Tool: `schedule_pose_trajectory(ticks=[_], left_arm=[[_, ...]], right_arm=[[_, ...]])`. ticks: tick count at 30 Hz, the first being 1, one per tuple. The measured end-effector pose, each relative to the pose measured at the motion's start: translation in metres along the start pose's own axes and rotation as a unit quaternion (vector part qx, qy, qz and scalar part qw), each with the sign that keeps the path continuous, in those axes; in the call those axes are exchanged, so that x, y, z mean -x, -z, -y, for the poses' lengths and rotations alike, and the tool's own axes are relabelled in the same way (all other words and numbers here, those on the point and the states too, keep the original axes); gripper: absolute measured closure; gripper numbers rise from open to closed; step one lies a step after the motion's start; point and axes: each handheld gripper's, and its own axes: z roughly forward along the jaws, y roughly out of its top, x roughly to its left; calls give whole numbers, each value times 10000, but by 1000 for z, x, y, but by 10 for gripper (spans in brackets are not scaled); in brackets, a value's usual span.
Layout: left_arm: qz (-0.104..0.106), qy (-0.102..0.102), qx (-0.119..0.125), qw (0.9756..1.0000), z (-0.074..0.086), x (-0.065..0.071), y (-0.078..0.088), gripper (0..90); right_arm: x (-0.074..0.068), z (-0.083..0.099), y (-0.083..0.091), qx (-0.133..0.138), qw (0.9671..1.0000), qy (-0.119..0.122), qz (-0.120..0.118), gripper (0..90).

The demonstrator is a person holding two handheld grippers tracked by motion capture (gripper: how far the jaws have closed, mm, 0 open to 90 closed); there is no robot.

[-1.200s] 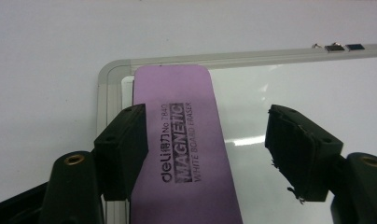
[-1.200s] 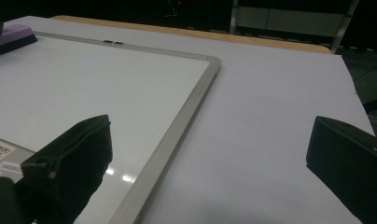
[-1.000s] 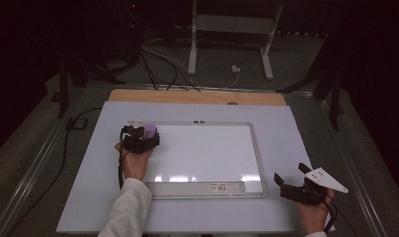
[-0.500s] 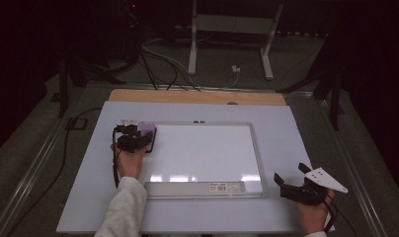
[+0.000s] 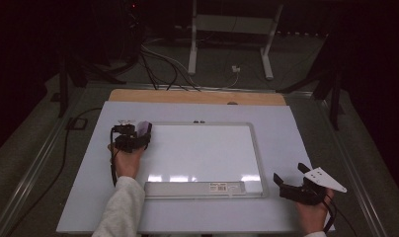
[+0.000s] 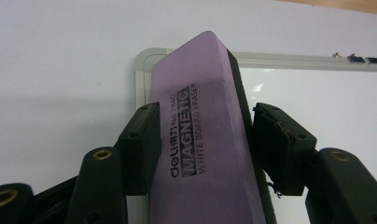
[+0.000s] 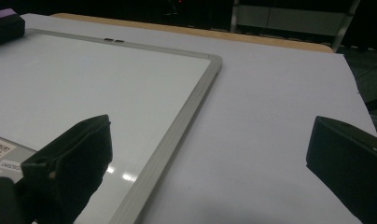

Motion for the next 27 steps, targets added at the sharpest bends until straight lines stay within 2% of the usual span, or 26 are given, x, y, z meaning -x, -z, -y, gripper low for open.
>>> schedule_pose_trajectory(ticks=[6, 11, 14, 20, 22, 27], left_arm=[[214, 220, 13, 9995, -1, -8, -1, 449], [311, 231, -14, 9992, -1, -11, -1, 454], [515, 369, -33, 9980, 0, -13, -1, 461], [673, 370, 9, 9970, 4, 2, -4, 467], [663, 343, 26, 9972, 4, 7, -6, 467], [716, 419, 56, 9965, 4, 5, -7, 465]], right_arm=[[-1, 0, 0, -9, 10000, 5, -9, 7], [1, 0, 0, -5, 10000, -8, -7, 7], [0, 0, 0, -2, 10000, -4, -2, 7], [0, 0, 0, -15, 10000, 14, -2, 7], [0, 0, 0, -7, 10000, 8, -4, 6], [1, 0, 1, 11, 10000, -8, -3, 7]])
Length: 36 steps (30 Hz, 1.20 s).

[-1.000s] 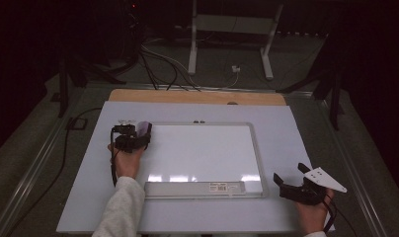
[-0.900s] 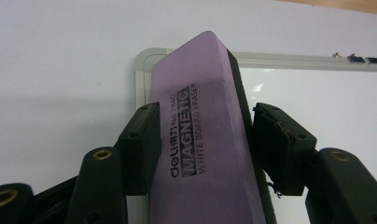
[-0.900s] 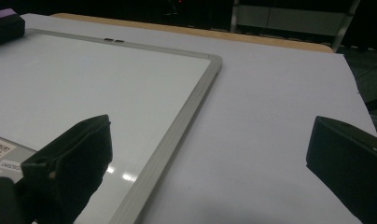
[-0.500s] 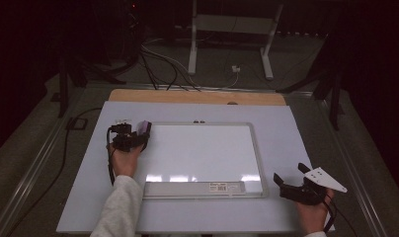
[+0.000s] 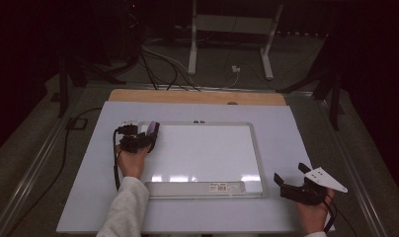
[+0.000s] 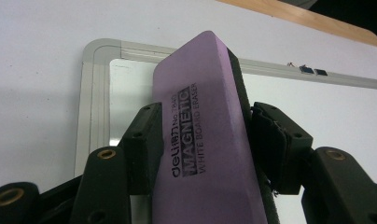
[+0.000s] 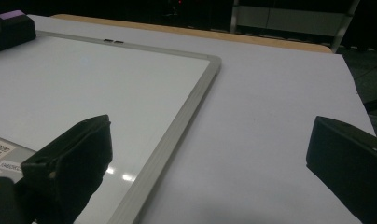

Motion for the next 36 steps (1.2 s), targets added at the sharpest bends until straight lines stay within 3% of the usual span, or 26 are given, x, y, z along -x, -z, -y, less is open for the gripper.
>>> schedule_pose_trajectory(ticks=[7, 11, 13, 18, 24, 26, 28, 31, 34, 36], left_arm=[[-45, 130, 88, 9999, -1, -7, 3, 435], [-289, 153, 206, 9993, -2, -8, 8, 436], [-394, 218, 258, 9987, -3, -10, 12, 466], [-736, 3, 463, 9962, -3, -2, 19, 624], [-529, -146, 314, 9980, 2, 3, 12, 560], [-359, -98, 453, 9983, 2, 3, 15, 501], [-136, -210, 597, 9979, 2, 4, 22, 424], [157, -560, 801, 9951, 3, 5, 39, 307], [353, -922, 967, 9904, 9, 5, 60, 182], [389, -1145, 1072, 9869, 14, 6, 73, 158]], right_arm=[[0, 0, 0, 7, 10000, 5, 7, 7], [-1, 0, 0, 3, 10000, 13, 5, 7], [-1, 0, 0, 2, 10000, 17, -3, 7], [-1, 0, 0, 7, 10000, 20, -3, 7], [-1, 0, 0, 9, 10000, 22, -3, 7], [-1, 0, 0, 9, 10000, 18, -2, 7], [-1, 0, 1, 23, 10000, 13, 0, 6], [0, 0, 2, 48, 10000, -4, -7, 6], [-1, 0, 1, 52, 10000, 2, -32, 6], [-3, -1, 1, 58, 10000, 31, -44, 6]])
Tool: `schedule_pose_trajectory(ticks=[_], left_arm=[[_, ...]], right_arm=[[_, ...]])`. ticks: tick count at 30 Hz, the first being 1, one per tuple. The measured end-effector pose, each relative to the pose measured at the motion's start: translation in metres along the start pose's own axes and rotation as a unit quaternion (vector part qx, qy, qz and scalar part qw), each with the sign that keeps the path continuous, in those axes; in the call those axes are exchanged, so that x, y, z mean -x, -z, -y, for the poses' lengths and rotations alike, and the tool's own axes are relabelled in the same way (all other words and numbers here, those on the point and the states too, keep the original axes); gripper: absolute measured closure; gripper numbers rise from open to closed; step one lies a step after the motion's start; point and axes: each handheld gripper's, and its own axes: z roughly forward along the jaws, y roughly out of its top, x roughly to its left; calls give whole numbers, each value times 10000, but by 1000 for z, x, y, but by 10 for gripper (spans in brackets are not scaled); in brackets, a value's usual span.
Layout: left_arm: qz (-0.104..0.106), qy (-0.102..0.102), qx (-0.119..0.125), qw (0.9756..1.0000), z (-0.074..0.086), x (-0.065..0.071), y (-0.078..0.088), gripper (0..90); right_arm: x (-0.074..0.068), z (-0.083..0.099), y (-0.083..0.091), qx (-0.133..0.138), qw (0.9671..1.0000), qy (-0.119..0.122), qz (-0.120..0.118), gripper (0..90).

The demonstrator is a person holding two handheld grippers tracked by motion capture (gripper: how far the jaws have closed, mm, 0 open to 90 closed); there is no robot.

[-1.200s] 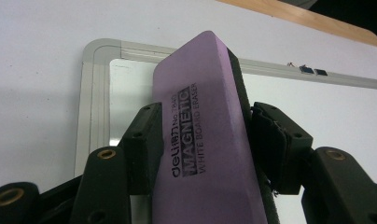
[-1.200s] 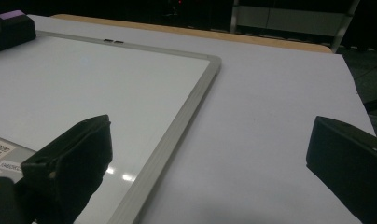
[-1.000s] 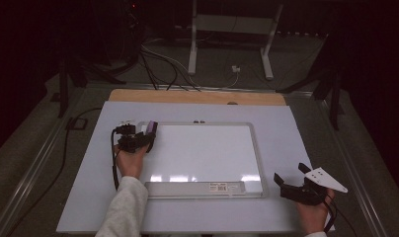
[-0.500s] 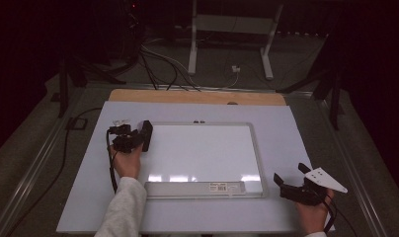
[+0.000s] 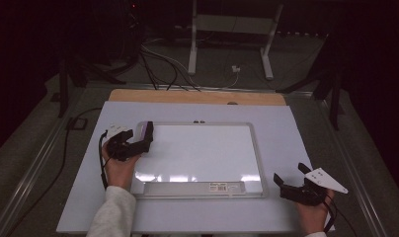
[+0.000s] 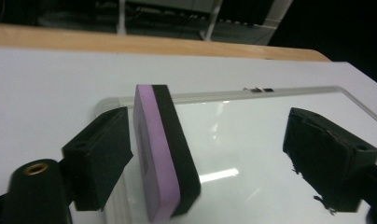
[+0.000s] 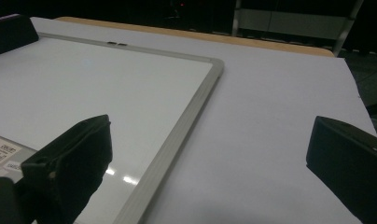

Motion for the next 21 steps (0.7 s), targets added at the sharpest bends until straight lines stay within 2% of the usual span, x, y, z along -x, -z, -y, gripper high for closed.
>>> schedule_pose_trajectory(ticks=[2, 4, 6, 8, 11, 14, 21], left_arm=[[128, -141, 109, 9998, 4, 1, 13, 102], [136, -337, 162, 9992, 9, 3, 25, 79], [205, -447, 210, 9986, 16, 3, 37, 27], [173, -598, 303, 9976, 23, 3, 49, 12], [139, -605, 461, 9970, 33, 1, 64, 5], [7, -694, 494, 9964, 39, 2, 74, 5], [-216, -854, 568, 9945, 44, 2, 81, 5]], right_arm=[[-1, 0, 0, 12, 10000, 33, -20, 6], [-2, -1, 1, 19, 10000, 23, -33, 6], [-3, -1, 1, 30, 10000, 32, -44, 6], [-2, -1, 1, 40, 10000, 36, -50, 6], [-3, -1, 1, 87, 9999, 39, -96, 6], [-3, -2, 2, 138, 9998, 70, -143, 6], [-4, -3, 4, 173, 9996, 89, -185, 6]])
